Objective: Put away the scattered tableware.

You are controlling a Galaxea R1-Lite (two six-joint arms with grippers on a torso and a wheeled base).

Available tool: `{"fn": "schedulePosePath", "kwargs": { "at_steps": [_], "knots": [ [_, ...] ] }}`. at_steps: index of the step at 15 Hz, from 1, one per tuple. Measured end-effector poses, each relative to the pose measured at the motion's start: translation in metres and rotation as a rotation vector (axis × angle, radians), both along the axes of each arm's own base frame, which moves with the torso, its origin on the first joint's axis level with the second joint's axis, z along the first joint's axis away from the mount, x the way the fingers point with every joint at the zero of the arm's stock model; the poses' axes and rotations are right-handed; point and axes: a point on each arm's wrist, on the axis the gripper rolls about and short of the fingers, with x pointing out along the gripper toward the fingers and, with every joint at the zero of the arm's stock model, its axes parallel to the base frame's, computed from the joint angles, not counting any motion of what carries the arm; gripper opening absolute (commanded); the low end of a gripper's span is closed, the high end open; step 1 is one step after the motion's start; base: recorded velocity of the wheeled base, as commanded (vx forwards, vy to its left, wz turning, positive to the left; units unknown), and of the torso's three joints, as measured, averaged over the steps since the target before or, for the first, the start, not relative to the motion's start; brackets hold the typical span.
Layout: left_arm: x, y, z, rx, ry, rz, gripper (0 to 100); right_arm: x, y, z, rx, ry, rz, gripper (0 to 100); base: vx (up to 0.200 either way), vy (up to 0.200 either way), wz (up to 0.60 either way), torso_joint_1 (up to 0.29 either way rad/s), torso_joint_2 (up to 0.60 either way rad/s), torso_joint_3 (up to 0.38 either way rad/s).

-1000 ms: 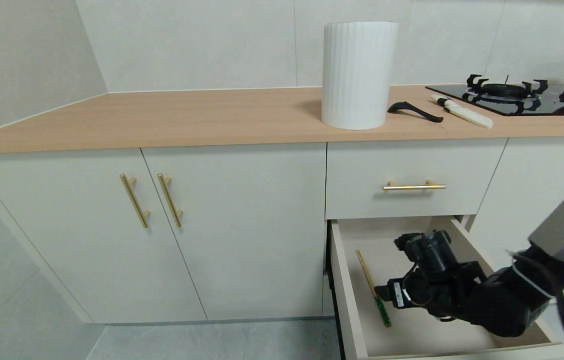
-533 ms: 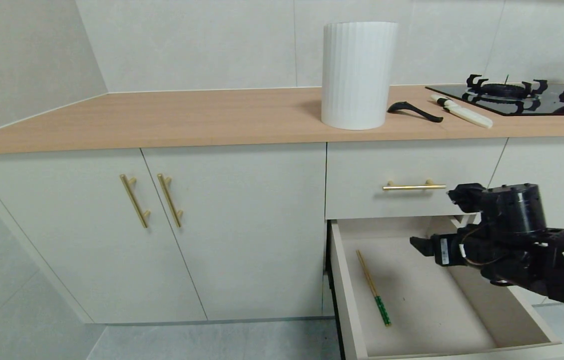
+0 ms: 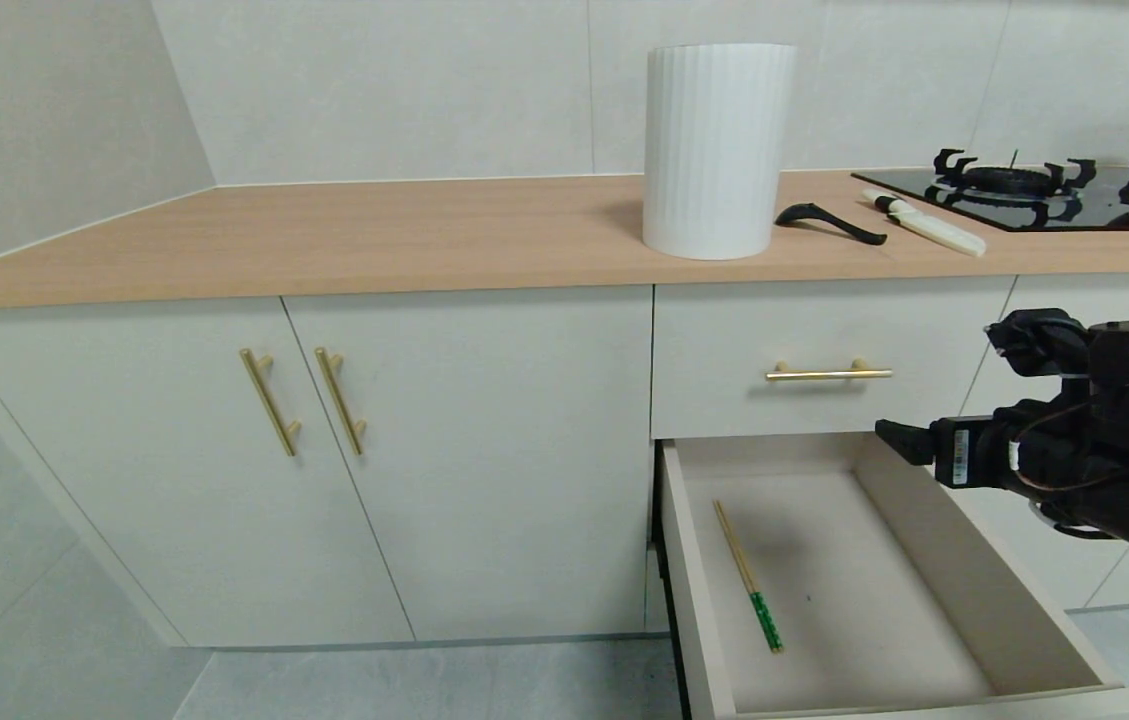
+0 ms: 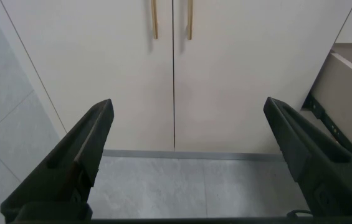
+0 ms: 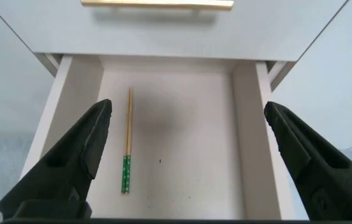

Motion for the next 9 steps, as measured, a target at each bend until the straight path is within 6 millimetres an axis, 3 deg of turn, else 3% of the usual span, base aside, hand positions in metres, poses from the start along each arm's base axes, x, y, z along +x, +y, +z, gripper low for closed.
{"fn": "schedulePosePath", "kwargs": {
  "at_steps": [3, 7, 9],
  "knots": [
    [0.0, 0.0, -0.0002, 0.0, 0.002, 0.0, 100, -0.0005, -0.0002, 0.0006, 0.002, -0.002, 0.0, 100, 0.0, 0.0, 0.0, 0.014, -0.06, -0.041],
    [0.0, 0.0, -0.0004, 0.0, 0.003, 0.0, 100, -0.001, -0.0003, 0.0006, 0.001, -0.002, 0.0, 100, 0.0, 0.0, 0.0, 0.078, -0.26, -0.26],
    [0.0, 0.0, 0.0002, 0.0, -0.001, 0.0, 100, -0.0008, -0.0006, 0.0008, 0.001, -0.004, -0.002, 100, 0.0, 0.0, 0.0, 0.181, -0.57, -0.291]
  ]
}}
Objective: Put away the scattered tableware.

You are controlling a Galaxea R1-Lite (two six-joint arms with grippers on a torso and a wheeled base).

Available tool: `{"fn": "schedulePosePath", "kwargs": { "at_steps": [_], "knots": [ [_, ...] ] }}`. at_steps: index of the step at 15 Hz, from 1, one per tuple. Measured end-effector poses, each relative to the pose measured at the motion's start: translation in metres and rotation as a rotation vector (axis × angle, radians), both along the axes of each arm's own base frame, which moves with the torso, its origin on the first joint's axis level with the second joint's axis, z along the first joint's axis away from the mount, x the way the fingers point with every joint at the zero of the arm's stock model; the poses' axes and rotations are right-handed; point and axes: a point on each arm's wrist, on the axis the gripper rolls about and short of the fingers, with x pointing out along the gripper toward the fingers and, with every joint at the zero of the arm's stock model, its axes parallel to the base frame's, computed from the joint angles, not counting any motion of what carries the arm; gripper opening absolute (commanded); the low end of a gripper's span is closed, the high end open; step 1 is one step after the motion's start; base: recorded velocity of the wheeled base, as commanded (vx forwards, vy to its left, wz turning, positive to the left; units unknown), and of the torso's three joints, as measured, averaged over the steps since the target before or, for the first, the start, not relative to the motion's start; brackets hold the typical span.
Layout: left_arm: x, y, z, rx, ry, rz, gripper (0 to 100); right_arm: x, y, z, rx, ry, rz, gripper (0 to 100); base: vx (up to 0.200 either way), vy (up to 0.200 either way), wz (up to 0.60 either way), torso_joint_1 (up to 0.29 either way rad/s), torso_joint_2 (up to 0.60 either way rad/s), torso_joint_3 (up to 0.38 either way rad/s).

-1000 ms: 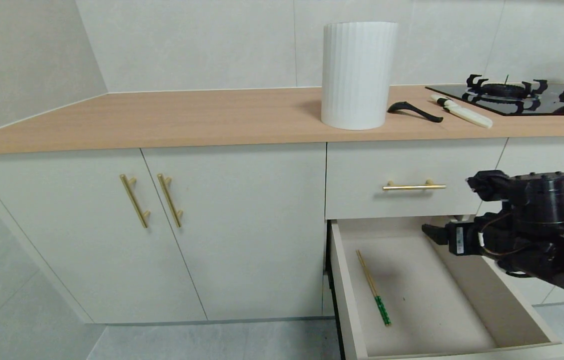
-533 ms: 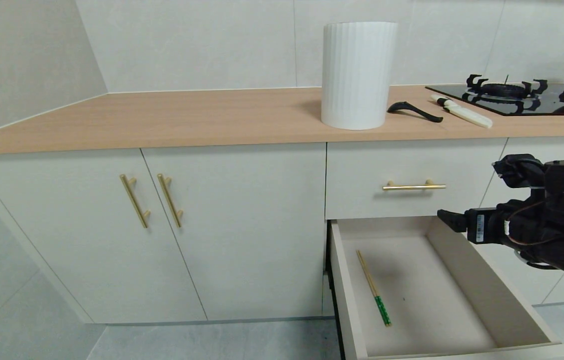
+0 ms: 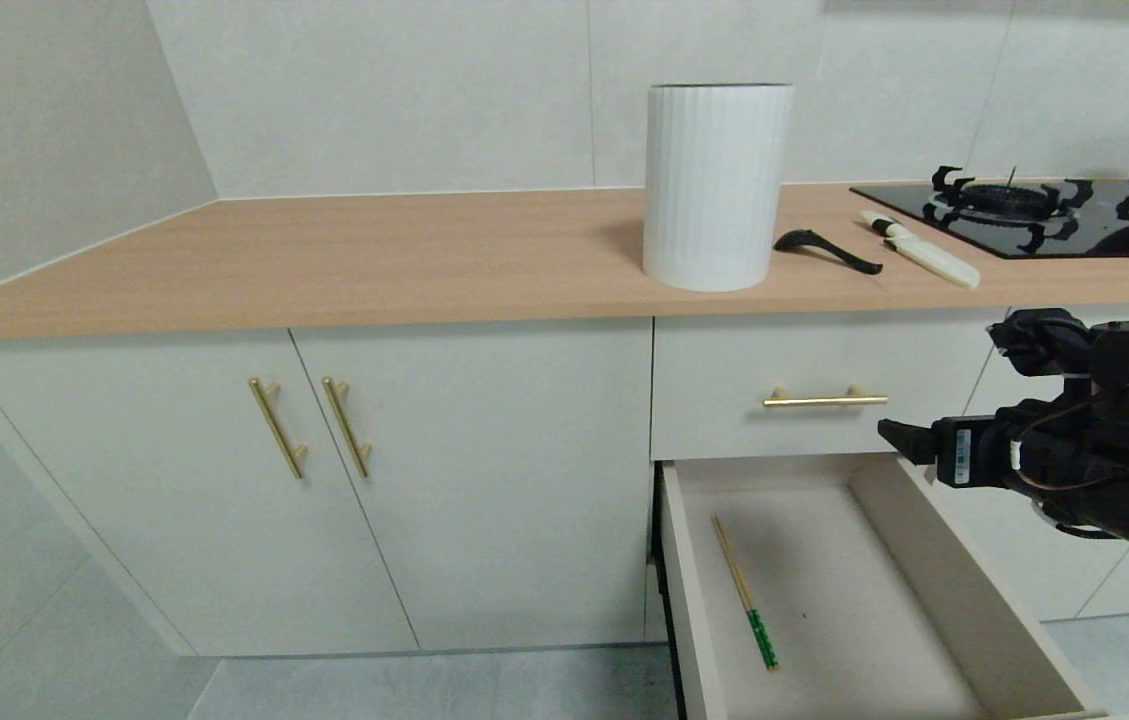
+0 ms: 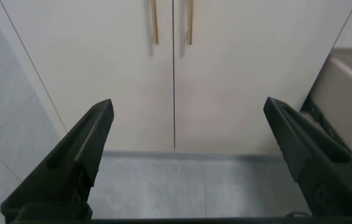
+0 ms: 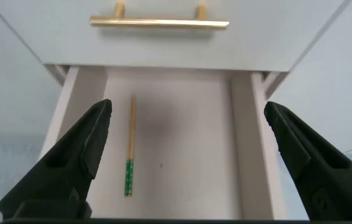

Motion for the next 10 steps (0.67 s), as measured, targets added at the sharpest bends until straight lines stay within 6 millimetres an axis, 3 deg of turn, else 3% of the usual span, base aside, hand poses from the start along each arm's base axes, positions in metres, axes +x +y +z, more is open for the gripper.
{"fn": "schedulePosePath", "kwargs": {
  "at_steps": [10],
  "knots": [
    [0.0, 0.0, 0.0, 0.0, 0.0, 0.0, 100, -0.0003, 0.0006, -0.0018, -0.002, 0.007, 0.003, 100, 0.0, 0.0, 0.0, 0.184, -0.48, -0.288]
  ]
}}
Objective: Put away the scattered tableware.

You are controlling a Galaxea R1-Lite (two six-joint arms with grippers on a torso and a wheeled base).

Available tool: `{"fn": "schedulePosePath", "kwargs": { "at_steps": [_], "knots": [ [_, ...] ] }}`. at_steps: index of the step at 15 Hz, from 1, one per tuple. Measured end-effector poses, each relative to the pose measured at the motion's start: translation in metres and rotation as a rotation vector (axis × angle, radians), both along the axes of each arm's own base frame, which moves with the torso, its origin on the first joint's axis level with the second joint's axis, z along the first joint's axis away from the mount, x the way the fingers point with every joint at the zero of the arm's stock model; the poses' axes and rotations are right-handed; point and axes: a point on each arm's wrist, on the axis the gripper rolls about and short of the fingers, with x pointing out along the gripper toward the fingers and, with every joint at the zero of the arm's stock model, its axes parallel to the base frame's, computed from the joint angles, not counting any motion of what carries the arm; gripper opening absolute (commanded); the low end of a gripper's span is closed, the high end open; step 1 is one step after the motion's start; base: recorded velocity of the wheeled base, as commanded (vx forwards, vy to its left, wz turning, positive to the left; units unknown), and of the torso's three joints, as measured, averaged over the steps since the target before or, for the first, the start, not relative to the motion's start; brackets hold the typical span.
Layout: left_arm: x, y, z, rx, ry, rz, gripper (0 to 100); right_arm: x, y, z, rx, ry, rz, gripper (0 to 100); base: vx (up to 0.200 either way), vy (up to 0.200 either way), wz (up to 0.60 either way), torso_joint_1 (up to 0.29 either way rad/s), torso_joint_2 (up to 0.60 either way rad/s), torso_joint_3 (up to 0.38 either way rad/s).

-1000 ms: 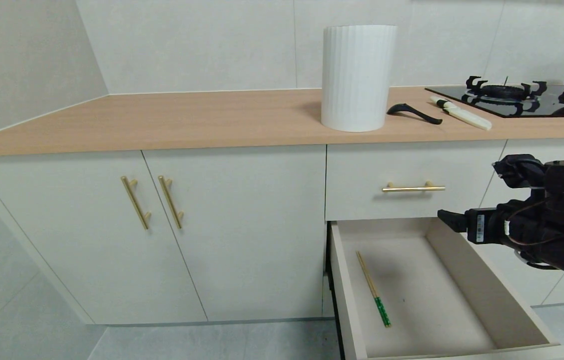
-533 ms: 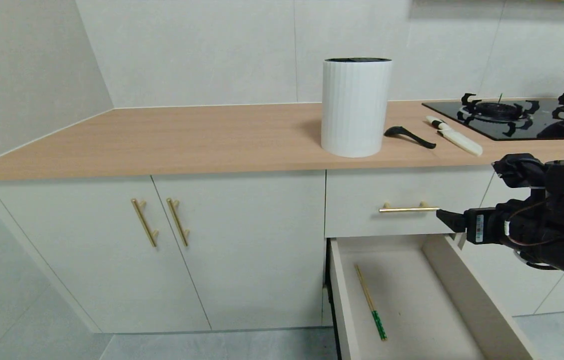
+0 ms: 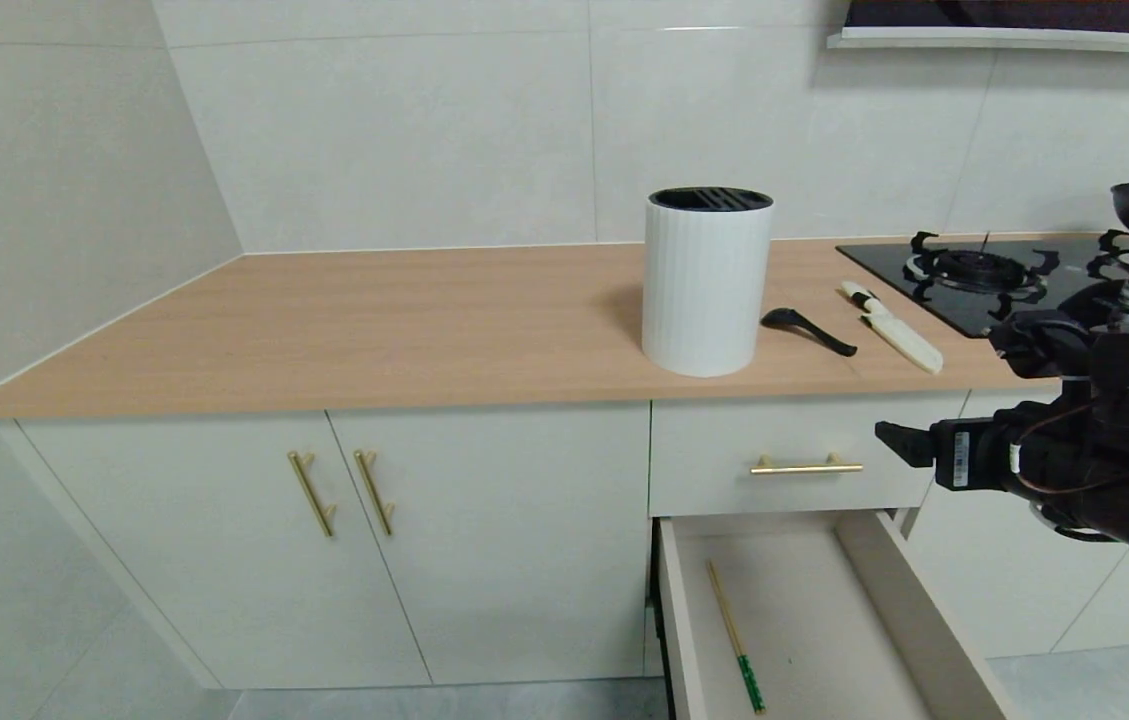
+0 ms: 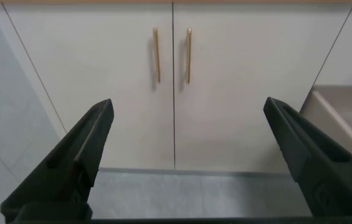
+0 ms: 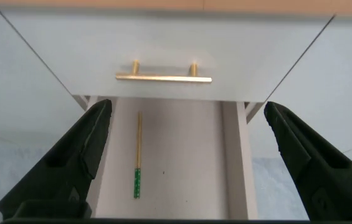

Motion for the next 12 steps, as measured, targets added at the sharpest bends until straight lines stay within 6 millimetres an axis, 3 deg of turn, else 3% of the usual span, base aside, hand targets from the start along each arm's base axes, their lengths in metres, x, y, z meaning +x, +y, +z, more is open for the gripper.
{"fn": "schedulePosePath", "kwargs": {
  "at_steps": [9, 12],
  "knots": [
    [0.0, 0.0, -0.0002, 0.0, 0.001, 0.0, 100, 0.0028, 0.0008, -0.0047, -0.004, 0.017, 0.0, 100, 0.0, 0.0, 0.0, 0.225, -0.5, -0.28],
    [0.0, 0.0, -0.0001, 0.0, 0.001, 0.0, 100, 0.0054, 0.0021, -0.0063, -0.005, 0.018, -0.001, 100, 0.0, 0.0, 0.0, 0.082, -0.17, -0.097]
  ]
}}
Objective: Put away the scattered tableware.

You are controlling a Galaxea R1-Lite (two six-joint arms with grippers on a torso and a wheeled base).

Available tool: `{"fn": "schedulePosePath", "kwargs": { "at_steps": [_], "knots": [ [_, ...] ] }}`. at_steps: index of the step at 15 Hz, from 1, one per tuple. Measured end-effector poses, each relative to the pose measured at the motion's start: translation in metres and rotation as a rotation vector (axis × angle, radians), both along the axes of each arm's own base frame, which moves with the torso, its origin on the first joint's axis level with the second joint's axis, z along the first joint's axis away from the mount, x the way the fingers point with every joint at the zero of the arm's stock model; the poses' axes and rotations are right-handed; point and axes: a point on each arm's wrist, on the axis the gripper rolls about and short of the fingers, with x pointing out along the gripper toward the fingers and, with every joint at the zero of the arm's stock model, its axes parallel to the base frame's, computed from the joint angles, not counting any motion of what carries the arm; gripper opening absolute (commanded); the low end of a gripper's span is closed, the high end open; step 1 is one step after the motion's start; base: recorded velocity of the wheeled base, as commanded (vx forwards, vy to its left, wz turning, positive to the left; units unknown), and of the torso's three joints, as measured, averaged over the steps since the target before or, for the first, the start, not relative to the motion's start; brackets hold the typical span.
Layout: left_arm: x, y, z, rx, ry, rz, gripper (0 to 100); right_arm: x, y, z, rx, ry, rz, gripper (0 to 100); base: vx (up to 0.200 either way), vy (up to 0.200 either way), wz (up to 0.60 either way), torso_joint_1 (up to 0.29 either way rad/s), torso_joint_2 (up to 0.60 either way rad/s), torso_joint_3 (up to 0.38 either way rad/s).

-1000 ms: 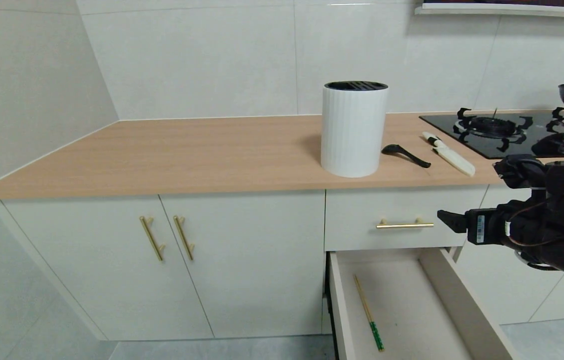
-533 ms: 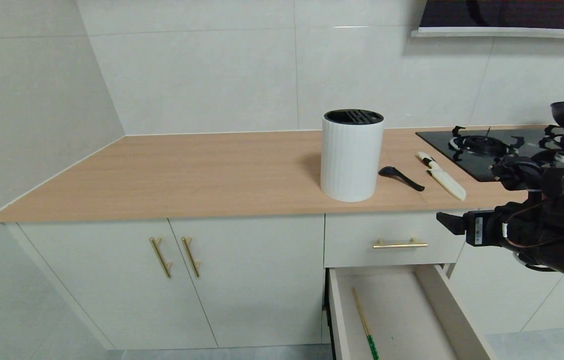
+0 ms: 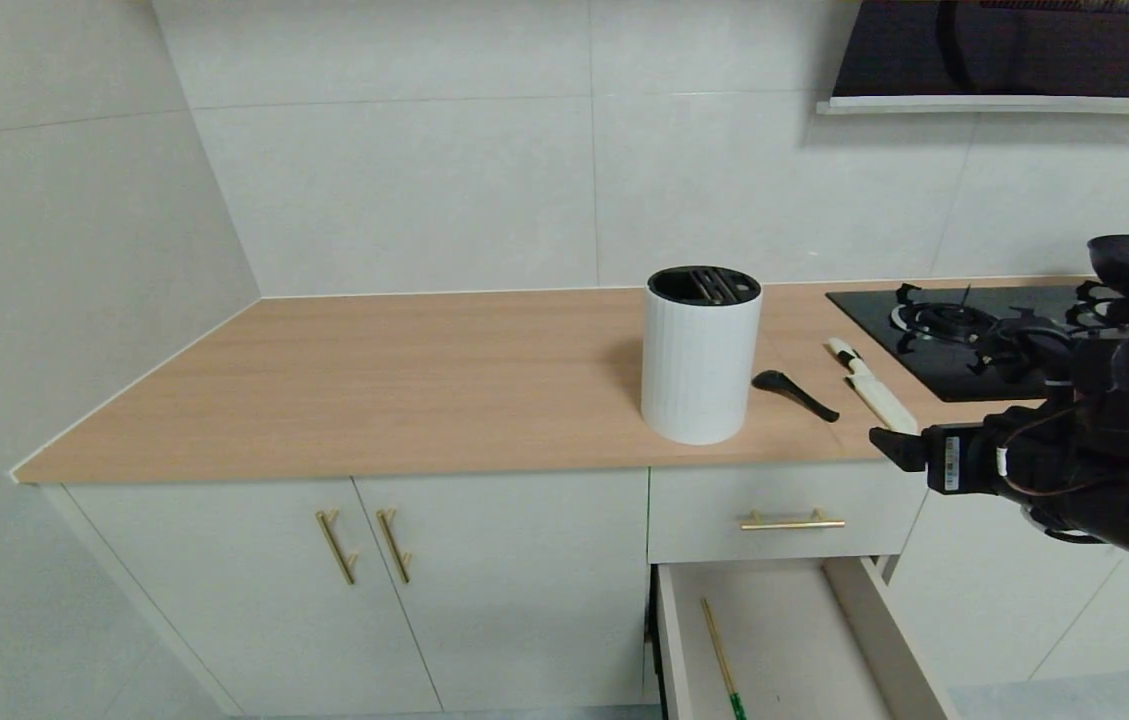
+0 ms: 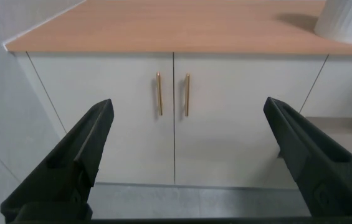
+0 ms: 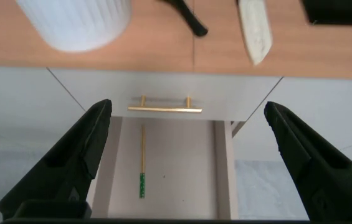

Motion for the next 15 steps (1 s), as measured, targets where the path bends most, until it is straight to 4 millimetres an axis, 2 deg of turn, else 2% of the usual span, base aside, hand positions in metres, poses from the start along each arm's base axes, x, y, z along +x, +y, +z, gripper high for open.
{"fn": "schedulePosePath", "kwargs": {
  "at_steps": [8, 11, 15],
  "knots": [
    [0.0, 0.0, 0.0, 0.0, 0.0, 0.0, 100, 0.015, 0.005, -0.007, -0.027, 0.009, -0.016, 100, 0.0, 0.0, 0.0, 0.0, 0.0, 0.0],
    [0.0, 0.0, 0.0, 0.0, 0.0, 0.0, 100, 0.037, 0.006, -0.001, -0.016, 0.018, 0.005, 100, 0.0, 0.0, 0.0, 0.0, 0.0, 0.0],
    [0.0, 0.0, 0.0, 0.0, 0.0, 0.0, 100, 0.088, 0.002, 0.011, 0.012, 0.024, 0.074, 100, 0.0, 0.0, 0.0, 0.0, 0.0, 0.0]
  ]
}}
